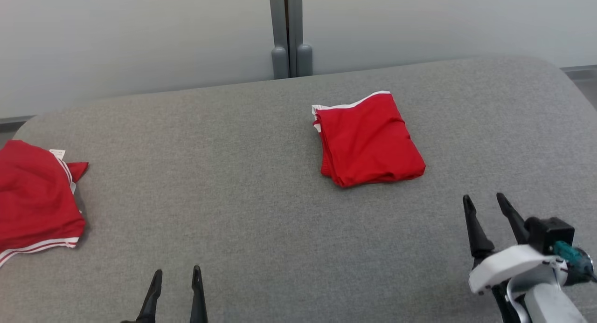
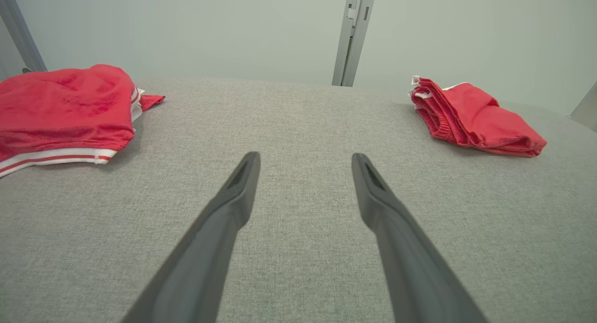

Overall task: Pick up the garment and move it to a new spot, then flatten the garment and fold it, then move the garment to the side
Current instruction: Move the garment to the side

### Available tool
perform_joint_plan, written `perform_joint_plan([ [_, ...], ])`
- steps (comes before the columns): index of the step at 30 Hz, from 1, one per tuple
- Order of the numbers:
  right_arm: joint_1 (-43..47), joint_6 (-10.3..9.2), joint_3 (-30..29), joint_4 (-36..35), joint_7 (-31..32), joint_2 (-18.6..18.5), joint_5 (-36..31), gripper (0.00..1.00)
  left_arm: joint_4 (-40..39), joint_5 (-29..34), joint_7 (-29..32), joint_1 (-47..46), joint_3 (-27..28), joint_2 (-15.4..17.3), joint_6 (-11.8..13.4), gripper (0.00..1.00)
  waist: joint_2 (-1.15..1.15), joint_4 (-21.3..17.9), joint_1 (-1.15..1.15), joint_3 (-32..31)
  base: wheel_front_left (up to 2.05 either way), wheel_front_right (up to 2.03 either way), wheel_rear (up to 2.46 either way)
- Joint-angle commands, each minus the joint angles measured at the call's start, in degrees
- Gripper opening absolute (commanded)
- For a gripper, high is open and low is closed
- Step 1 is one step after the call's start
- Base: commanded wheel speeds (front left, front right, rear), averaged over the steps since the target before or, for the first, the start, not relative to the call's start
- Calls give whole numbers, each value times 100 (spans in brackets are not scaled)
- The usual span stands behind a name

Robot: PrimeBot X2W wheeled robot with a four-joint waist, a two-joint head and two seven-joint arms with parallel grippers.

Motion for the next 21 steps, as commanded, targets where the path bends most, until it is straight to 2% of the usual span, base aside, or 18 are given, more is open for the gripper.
perform_joint_plan([
  [1,-407,-7,43,110,112,-141,155,100,-29,4,-3,-266,-70,13,-2,100,0,108,0,325,0,0,0],
  [7,-2026,-3,198,763,1341,-409,928,100,-50,-90,-2,-871,-551,15,102,100,0,402,0,1239,0,0,0],
  [13,-3338,-7,431,1640,2758,-547,1613,100,1,-251,-2,-1311,-1006,14,278,100,0,720,0,1814,0,0,0],
  [21,-4137,-6,613,2666,3116,-643,1761,100,-10,-355,-3,-1642,-1366,14,474,100,0,1054,0,2079,0,0,0],
])
